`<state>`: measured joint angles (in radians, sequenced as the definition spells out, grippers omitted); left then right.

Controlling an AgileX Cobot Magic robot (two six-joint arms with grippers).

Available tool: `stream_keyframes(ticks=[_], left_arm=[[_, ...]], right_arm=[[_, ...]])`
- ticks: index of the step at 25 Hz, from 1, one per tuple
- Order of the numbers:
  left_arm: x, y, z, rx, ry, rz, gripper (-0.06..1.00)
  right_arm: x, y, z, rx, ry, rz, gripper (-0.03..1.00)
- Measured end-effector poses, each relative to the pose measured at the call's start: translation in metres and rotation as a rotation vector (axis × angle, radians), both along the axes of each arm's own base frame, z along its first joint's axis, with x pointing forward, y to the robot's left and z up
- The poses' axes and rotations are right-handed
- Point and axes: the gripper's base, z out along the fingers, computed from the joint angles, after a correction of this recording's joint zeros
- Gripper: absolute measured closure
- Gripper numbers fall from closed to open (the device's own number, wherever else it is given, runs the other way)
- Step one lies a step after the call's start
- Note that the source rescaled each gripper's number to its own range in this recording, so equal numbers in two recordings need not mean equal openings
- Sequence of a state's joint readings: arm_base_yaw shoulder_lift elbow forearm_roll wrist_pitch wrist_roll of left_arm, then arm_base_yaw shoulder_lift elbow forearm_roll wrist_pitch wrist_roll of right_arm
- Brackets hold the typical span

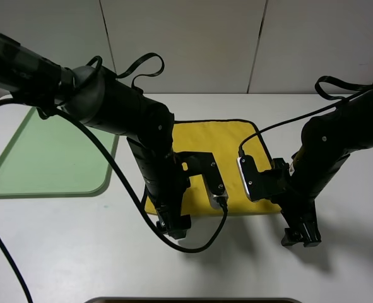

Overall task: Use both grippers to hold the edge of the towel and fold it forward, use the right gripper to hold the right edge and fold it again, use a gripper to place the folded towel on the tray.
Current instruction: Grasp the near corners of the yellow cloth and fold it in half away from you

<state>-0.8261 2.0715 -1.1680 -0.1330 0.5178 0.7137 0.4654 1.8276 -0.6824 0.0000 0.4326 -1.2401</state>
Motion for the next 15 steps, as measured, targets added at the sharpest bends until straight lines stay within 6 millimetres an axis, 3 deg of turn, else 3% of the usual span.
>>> stream_keyframes(ticks=[9,15], left_arm=[[0.0012,-0.0010,-0.0082,0.015,0.011,-0.003,0.04],[0.0029,-0.0020,-0.0086,0.005,-0.008,-0.006,0.16]], right_arm=[[0.0001,0.0003,0.0000,0.004,-0.001,-0.006,-0.03],[0.0003,0.0005,0.0000,0.006,-0.002,-0.007,-0.03]])
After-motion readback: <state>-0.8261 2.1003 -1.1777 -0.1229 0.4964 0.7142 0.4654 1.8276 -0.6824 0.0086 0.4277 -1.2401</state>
